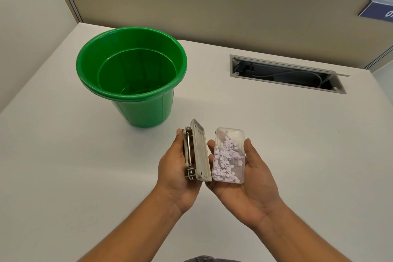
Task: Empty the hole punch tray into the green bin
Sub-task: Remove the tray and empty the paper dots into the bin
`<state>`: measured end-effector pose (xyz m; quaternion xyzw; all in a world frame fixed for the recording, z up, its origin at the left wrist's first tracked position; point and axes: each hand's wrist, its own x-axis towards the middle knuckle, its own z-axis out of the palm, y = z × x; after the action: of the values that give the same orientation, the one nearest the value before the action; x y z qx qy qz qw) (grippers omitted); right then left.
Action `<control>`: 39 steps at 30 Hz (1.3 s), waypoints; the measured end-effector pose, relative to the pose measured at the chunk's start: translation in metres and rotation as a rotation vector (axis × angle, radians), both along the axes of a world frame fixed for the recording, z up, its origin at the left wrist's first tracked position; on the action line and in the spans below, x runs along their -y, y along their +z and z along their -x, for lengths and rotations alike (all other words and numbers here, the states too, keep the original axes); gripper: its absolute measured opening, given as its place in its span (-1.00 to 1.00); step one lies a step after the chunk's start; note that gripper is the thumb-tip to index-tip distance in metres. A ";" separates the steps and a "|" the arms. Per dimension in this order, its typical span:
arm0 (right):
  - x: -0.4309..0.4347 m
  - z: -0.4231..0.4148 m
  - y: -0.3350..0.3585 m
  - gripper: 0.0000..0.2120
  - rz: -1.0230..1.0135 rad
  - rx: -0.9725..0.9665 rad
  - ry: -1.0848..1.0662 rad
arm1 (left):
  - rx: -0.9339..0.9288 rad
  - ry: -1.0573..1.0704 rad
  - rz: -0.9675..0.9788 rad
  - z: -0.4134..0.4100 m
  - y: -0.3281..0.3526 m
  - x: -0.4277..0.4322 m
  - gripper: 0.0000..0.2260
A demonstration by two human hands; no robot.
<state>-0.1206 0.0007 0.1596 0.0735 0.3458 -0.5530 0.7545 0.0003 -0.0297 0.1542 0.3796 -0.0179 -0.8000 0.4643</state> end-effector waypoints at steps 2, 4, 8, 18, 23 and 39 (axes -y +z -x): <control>-0.001 -0.001 0.000 -0.50 -0.003 0.002 0.002 | -0.038 -0.008 -0.010 -0.002 -0.002 0.000 -0.60; -0.001 -0.003 0.001 -0.50 -0.008 0.004 0.003 | -0.068 -0.012 -0.011 -0.004 -0.005 0.000 -0.58; -0.001 -0.006 0.002 -0.50 -0.012 -0.013 0.016 | -0.095 -0.012 -0.011 -0.007 -0.006 -0.001 -0.64; 0.005 -0.023 0.012 -0.51 0.002 0.010 0.086 | -0.101 0.023 0.027 -0.027 -0.008 -0.003 -0.60; 0.010 -0.026 0.016 -0.52 -0.002 0.002 0.090 | -0.112 0.106 0.015 -0.034 -0.008 -0.004 -0.59; 0.126 -0.067 0.094 -0.55 0.256 -0.160 0.228 | -0.188 0.165 -0.203 -0.079 -0.016 0.005 -0.62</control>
<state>-0.0536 -0.1258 0.2534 -0.1071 0.3377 -0.5076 0.7854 0.0796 -0.0343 0.1381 0.3483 0.1379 -0.7888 0.4872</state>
